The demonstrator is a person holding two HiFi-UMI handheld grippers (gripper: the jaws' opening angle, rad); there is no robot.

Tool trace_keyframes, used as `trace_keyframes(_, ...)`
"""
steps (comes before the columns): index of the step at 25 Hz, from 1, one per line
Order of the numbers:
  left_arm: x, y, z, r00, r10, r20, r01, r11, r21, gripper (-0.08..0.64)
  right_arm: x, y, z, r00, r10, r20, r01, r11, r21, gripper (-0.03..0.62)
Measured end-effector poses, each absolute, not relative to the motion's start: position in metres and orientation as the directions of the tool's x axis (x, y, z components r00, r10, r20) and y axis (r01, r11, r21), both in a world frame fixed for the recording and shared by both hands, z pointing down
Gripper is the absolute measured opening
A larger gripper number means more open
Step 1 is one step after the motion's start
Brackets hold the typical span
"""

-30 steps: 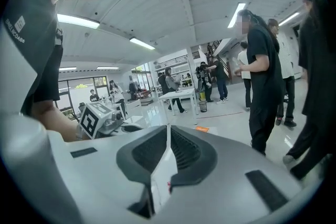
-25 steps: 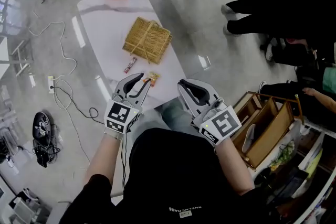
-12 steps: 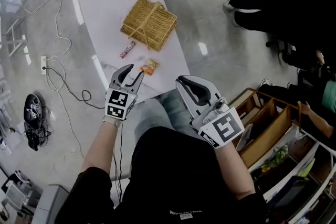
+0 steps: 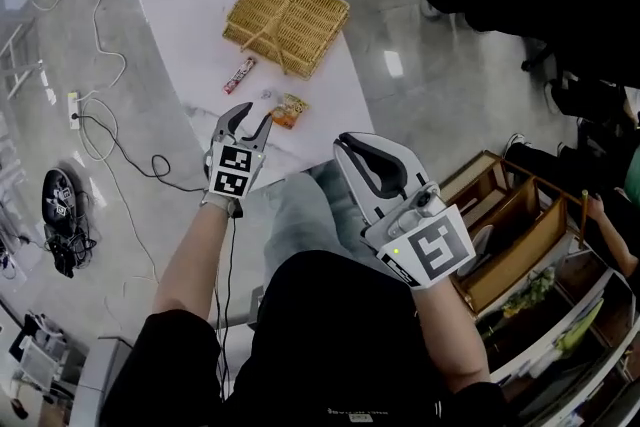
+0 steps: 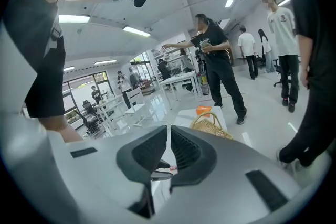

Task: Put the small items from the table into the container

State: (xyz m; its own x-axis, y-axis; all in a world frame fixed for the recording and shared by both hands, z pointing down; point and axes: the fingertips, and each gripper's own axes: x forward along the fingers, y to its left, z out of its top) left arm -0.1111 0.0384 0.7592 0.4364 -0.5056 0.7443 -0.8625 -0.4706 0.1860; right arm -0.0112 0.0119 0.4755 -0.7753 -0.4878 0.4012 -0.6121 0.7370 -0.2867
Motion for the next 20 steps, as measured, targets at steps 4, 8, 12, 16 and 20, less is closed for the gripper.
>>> trace_keyframes(4, -0.108, 0.032, 0.797, 0.421, -0.456, 0.784, -0.848, -0.504, 0.163, 0.156, -0.007, 0.012, 0.499, -0.759, -0.491, 0.427, -0.634, 0.705, -0.317, 0.011)
trace_keyframes(8, -0.106, 0.027, 0.830, 0.392, -0.425, 0.816, -0.857, -0.490, 0.157, 0.156, -0.001, 0.018, 0.520, -0.745, -0.489, 0.454, -0.652, 0.678, -0.339, 0.011)
trace_keyframes(12, -0.104, 0.023, 0.857, 0.373, -0.391, 0.842, -0.859, -0.488, 0.154, 0.155, 0.006, 0.016, 0.530, -0.734, -0.502, 0.457, -0.673, 0.631, -0.387, 0.011)
trace_keyframes(16, -0.104, 0.021, 0.876, 0.352, -0.360, 0.864, -0.854, -0.501, 0.139, 0.155, 0.010, 0.014, 0.532, -0.726, -0.512, 0.460, -0.683, 0.618, -0.390, 0.011)
trace_keyframes(20, -0.106, 0.018, 0.894, 0.331, -0.335, 0.882, -0.851, -0.510, 0.126, 0.155, 0.014, 0.013, 0.540, -0.717, -0.516, 0.468, -0.693, 0.602, -0.397, 0.011)
